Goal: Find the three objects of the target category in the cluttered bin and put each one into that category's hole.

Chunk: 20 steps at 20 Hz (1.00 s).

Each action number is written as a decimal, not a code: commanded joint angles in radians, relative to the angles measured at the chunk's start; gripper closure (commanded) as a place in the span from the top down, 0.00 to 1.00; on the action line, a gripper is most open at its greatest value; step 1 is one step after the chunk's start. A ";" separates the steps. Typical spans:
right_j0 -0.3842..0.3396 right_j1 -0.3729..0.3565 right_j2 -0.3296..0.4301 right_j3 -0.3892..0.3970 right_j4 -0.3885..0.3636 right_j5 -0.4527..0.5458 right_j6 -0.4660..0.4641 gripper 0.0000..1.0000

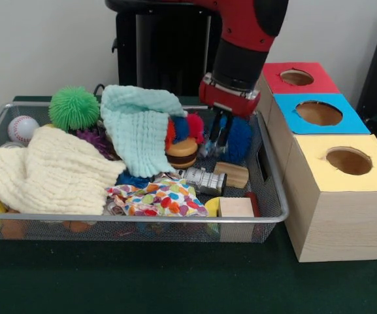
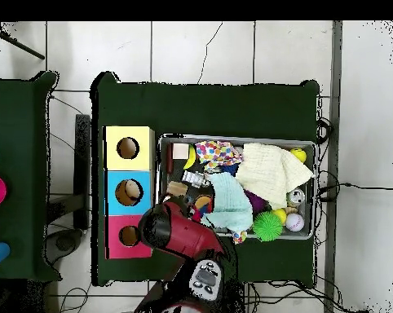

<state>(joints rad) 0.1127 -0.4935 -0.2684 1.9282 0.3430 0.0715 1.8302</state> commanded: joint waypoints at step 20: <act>0.006 -0.209 -0.013 -0.115 0.007 0.338 0.173 0.00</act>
<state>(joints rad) 0.1387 -0.6833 -0.3292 1.8740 0.3409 0.3956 1.8302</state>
